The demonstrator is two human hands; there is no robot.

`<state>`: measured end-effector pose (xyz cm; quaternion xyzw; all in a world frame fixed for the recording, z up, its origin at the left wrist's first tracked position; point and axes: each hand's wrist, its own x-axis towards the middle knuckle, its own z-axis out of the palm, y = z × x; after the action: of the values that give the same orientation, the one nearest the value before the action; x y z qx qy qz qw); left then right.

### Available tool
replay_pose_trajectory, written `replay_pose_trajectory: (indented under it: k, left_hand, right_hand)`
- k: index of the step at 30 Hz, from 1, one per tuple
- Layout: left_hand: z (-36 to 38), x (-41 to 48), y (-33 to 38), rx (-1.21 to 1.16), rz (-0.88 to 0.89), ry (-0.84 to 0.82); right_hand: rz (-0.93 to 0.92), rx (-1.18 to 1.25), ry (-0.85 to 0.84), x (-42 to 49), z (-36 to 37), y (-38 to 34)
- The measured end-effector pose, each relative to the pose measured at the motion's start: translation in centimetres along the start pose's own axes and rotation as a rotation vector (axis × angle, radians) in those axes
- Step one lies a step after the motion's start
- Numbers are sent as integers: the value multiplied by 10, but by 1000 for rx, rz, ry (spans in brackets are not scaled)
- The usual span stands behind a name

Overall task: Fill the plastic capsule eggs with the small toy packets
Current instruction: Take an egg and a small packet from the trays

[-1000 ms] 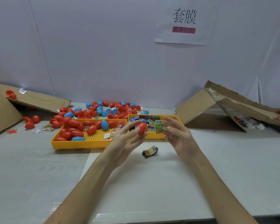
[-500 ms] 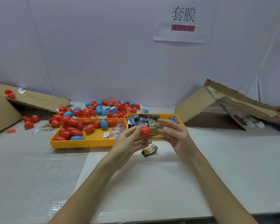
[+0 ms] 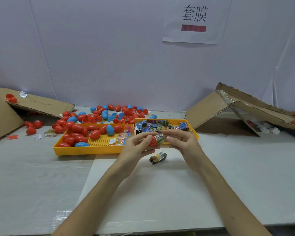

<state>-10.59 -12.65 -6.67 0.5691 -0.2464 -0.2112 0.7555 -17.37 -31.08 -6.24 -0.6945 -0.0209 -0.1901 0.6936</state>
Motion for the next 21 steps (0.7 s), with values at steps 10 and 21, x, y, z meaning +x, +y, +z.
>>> replay_pose_trajectory:
  k: [10,21]
  left_hand:
    - [1,0,-2,55,-18,-6]
    - [1,1,-3,110,-11,3]
  right_hand:
    - [-113,-201,49,-1,7,3]
    - [-143,-240,20,-1,8,4]
